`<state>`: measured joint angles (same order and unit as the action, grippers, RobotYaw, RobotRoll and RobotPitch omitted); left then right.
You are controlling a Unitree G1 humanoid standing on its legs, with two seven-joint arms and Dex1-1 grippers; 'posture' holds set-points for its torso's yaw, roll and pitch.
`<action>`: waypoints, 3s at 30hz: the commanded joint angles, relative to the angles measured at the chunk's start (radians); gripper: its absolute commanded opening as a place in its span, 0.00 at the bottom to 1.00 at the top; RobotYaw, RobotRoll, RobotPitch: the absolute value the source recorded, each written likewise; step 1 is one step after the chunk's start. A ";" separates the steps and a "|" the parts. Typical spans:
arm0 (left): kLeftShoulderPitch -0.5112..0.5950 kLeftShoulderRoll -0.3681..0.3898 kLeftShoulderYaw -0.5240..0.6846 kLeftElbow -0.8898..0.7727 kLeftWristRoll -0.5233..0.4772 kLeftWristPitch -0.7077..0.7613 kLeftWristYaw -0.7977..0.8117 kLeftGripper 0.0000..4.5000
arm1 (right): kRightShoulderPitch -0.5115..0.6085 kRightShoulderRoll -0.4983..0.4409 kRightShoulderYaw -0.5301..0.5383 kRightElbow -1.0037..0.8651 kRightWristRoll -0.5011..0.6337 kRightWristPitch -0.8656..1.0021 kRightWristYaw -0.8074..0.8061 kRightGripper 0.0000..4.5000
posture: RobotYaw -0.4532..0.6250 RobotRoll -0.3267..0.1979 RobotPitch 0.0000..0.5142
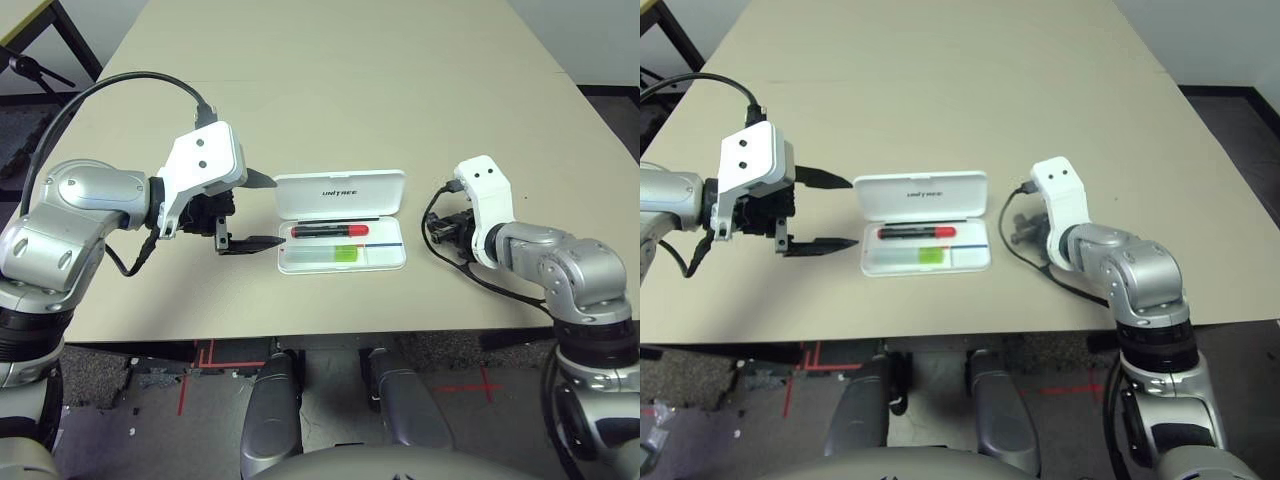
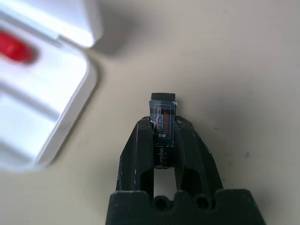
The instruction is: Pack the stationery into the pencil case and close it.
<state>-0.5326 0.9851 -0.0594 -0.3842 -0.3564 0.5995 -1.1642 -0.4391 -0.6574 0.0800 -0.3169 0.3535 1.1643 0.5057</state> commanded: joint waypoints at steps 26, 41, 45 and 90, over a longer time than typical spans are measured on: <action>0.054 0.027 0.008 -0.060 -0.001 0.033 0.037 1.00 | -0.150 -0.102 0.268 0.285 -0.190 -0.907 0.769 0.07 | 0.43 0.62 0.35; 0.074 0.031 0.016 -0.081 -0.005 0.049 0.060 1.00 | -0.183 -0.024 0.285 0.334 -0.269 -0.959 0.773 0.30 | 0.45 0.62 0.35; 0.080 0.036 0.024 -0.071 -0.001 0.052 0.066 1.00 | -0.198 -0.017 0.246 0.334 -0.227 -0.876 0.768 0.63 | 0.45 0.62 0.35; -0.067 -0.311 -0.059 0.491 0.303 -0.348 0.261 0.01 | -0.154 -0.330 -0.054 0.342 0.175 -0.287 0.858 1.00 | 0.40 0.62 0.31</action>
<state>-0.5867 0.6789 -0.1095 0.0978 -0.0412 0.2440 -0.8960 -0.6018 -0.9906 0.0274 0.0421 0.5161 0.8707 1.3665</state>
